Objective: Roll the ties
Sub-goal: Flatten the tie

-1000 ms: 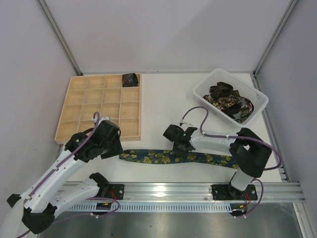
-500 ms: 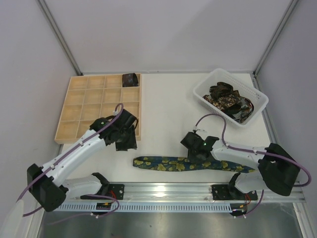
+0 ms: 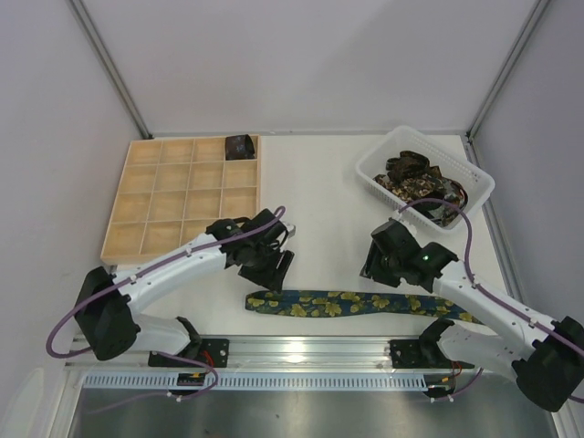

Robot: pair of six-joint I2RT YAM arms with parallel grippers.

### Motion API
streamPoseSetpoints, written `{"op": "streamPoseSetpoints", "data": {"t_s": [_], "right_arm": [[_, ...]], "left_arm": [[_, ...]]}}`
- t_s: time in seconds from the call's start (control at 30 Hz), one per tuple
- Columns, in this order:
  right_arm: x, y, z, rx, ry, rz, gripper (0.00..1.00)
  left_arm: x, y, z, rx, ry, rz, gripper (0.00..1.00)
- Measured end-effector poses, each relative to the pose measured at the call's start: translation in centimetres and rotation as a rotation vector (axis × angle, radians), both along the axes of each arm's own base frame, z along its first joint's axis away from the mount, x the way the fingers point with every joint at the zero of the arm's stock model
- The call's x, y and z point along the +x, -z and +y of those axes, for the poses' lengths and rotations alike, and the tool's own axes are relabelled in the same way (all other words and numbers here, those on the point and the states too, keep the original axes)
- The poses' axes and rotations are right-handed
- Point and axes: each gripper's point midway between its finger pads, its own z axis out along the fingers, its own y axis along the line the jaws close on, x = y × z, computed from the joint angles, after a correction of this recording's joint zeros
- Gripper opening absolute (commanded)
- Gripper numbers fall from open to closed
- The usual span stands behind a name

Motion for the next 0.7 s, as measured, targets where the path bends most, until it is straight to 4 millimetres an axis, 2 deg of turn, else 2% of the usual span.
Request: {"op": "streamPoseSetpoints", "data": {"t_s": [0.23,0.37,0.5,0.6,0.7], "right_arm": [[0.4,-0.4,-1.4,0.038,0.039,0.039,0.48],[0.1,-0.4,-1.3,0.056,0.022,0.059,0.48],[-0.2,-0.5,-1.0,0.072,0.008,0.072,0.48],[-0.2,-0.5,-0.9,0.079,0.006,0.076,0.48],[-0.2,-0.6,-0.8,0.087,0.004,0.077,0.48]], "left_arm": [[-0.5,1.8,-1.2,0.028,0.176,0.011,0.67],[-1.8,3.7,-2.2,0.054,0.285,0.061,0.61],[-2.9,5.9,-2.3,0.108,0.336,0.132,0.59],[-3.3,6.4,-2.4,0.12,0.347,0.151,0.59],[-3.1,6.4,-2.6,0.114,0.347,0.144,0.52]]}}
